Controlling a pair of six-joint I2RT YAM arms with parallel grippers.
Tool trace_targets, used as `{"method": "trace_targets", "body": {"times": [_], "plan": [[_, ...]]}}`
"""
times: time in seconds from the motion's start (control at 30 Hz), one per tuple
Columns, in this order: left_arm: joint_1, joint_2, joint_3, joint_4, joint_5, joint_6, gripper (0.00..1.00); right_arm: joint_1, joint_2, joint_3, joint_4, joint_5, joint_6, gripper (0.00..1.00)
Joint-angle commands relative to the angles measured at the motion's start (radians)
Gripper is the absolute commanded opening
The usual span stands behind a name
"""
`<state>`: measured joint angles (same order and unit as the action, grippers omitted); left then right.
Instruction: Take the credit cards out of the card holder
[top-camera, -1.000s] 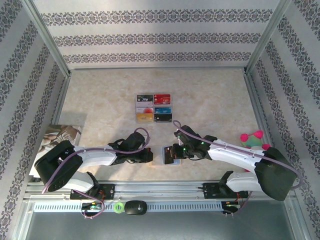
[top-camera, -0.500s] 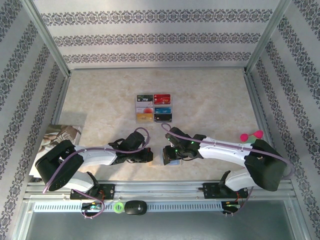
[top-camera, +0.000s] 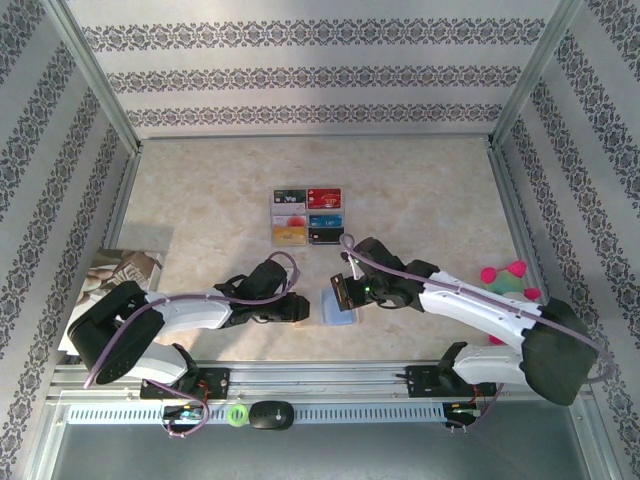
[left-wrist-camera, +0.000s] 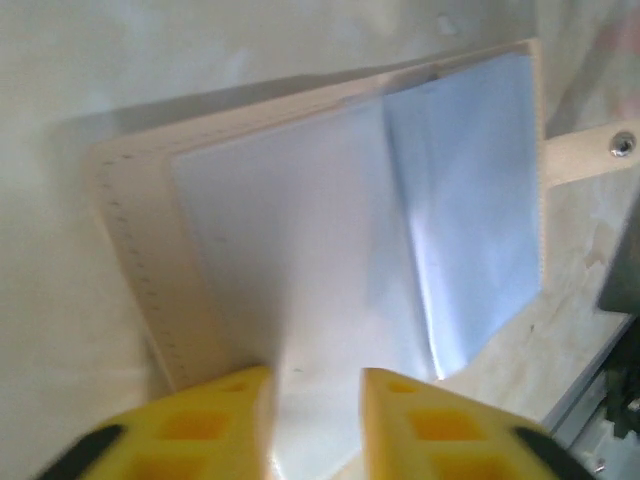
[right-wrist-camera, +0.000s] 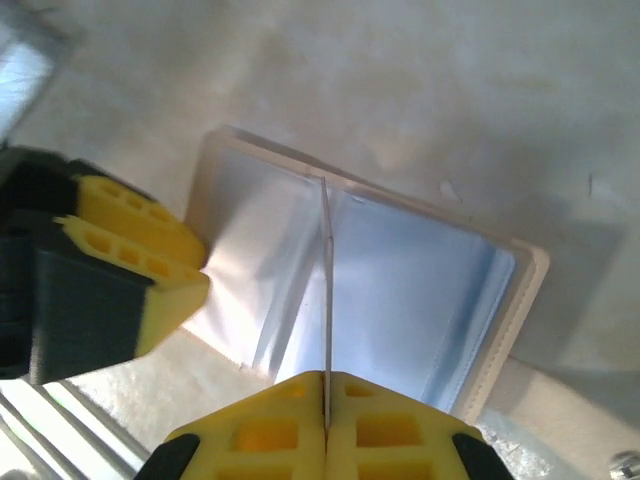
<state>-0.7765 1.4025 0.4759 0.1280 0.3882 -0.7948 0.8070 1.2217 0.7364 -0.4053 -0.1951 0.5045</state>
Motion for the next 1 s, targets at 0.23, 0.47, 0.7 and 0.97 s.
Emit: {"method": "trace_targets", "body": {"times": [0.23, 0.47, 0.7, 0.97], "plan": [[0.049, -0.219, 0.062, -0.176, -0.081, 0.048, 0.59, -0.017, 0.004, 0.160, -0.069, 0.182, -0.548, 0.00], [0.161, -0.431, 0.022, -0.305, -0.118, 0.048, 0.81, -0.009, 0.224, 0.285, -0.100, 0.391, -0.896, 0.00], [0.210, -0.571, 0.018, -0.442, -0.172, 0.072, 0.99, -0.027, 0.371, 0.410, -0.165, 0.468, -1.093, 0.00], [0.254, -0.640, 0.031, -0.508, -0.191, 0.085, 1.00, -0.033, 0.461, 0.492, -0.171, 0.531, -1.246, 0.00]]}}
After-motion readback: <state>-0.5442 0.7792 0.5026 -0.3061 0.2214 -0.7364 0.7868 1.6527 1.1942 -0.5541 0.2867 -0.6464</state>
